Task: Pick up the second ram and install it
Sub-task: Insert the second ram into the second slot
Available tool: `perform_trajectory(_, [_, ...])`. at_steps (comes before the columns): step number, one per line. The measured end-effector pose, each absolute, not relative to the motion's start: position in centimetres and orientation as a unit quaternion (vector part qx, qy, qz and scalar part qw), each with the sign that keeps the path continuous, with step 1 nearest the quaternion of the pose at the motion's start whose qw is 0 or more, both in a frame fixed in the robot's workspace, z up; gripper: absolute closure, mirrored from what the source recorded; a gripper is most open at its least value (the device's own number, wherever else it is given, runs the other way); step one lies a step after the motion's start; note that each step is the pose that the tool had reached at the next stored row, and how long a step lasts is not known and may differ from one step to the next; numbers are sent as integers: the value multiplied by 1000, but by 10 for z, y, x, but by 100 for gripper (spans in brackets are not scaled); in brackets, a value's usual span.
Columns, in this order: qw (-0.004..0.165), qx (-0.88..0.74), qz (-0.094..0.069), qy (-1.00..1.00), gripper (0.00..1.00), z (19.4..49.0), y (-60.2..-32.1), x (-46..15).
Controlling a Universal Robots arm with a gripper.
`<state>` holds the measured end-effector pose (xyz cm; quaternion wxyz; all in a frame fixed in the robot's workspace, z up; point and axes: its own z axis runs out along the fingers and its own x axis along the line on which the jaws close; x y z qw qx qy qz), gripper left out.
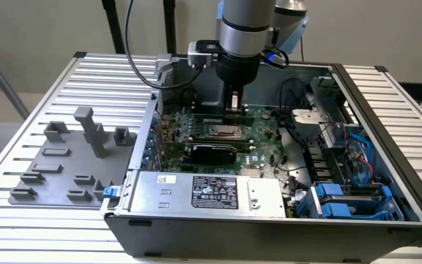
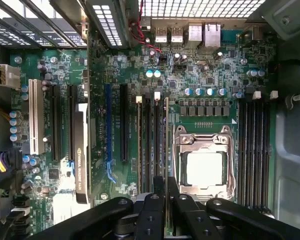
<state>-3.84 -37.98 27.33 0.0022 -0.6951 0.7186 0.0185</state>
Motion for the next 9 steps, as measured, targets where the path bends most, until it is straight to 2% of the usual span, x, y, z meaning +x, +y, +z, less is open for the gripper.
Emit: perform_trajectory(9, [2,-695,19,719,100,257,-380,-38])
